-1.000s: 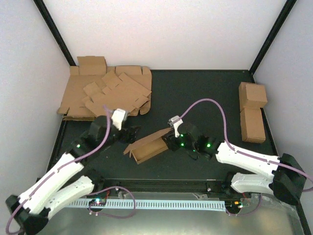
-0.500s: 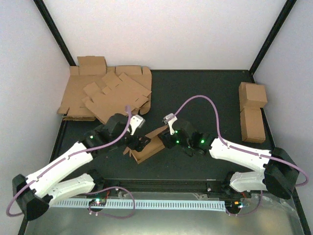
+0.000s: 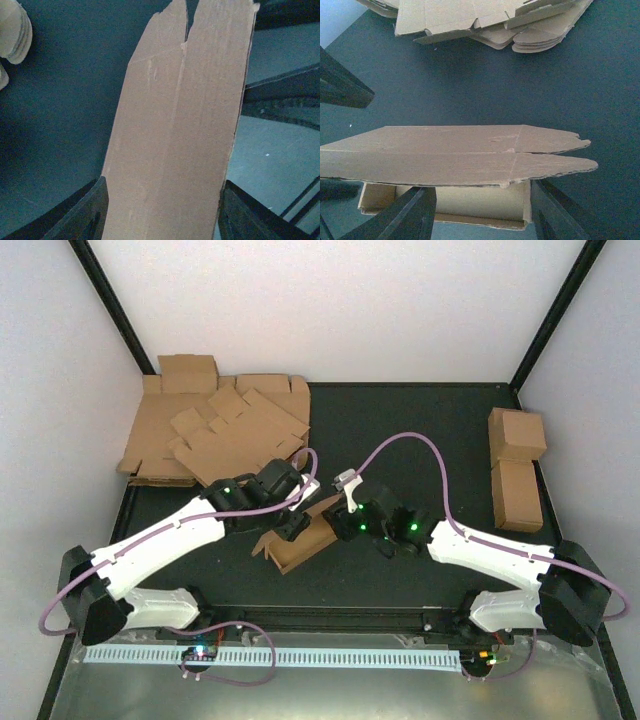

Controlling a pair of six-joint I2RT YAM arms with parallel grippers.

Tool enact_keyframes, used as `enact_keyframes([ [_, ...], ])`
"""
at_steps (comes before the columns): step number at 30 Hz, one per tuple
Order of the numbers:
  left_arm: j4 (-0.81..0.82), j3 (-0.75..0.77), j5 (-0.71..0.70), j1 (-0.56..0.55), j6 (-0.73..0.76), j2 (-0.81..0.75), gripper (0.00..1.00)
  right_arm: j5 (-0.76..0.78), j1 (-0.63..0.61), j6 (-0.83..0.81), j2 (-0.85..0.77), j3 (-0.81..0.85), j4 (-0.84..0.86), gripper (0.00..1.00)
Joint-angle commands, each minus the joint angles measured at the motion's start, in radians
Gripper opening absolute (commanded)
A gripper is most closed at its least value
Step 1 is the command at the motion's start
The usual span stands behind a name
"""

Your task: Fold the paper box

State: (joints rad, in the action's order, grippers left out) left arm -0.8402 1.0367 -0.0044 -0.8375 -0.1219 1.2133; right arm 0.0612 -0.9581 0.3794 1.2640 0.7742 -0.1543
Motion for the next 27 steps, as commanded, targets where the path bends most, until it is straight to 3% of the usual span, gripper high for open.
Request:
enact_keyframes([
  [1, -0.08, 0.062, -0.034, -0.008, 0.038, 0.03, 0.55, 0.0, 0.01, -0.012, -0.004, 0.039, 0.023, 0.55],
  [5, -0.084, 0.077, -0.002, -0.008, 0.045, 0.024, 0.35, 0.005, 0.013, -0.017, -0.007, 0.039, 0.015, 0.55],
  [10, -0.082, 0.087, 0.036, -0.008, 0.057, 0.021, 0.03, 0.029, 0.02, -0.038, -0.061, 0.013, 0.004, 0.55],
  [20, -0.064, 0.12, 0.058, -0.004, 0.074, -0.034, 0.02, 0.117, 0.046, -0.192, -0.266, -0.214, 0.124, 0.57],
  [24, -0.077, 0.141, 0.114, 0.001, 0.08, -0.04, 0.02, 0.079, 0.063, -0.292, -0.33, -0.307, 0.242, 0.64],
  [27, -0.084, 0.152, 0.168, 0.004, 0.094, -0.054, 0.02, 0.012, 0.104, -0.323, -0.4, -0.359, 0.315, 0.81],
])
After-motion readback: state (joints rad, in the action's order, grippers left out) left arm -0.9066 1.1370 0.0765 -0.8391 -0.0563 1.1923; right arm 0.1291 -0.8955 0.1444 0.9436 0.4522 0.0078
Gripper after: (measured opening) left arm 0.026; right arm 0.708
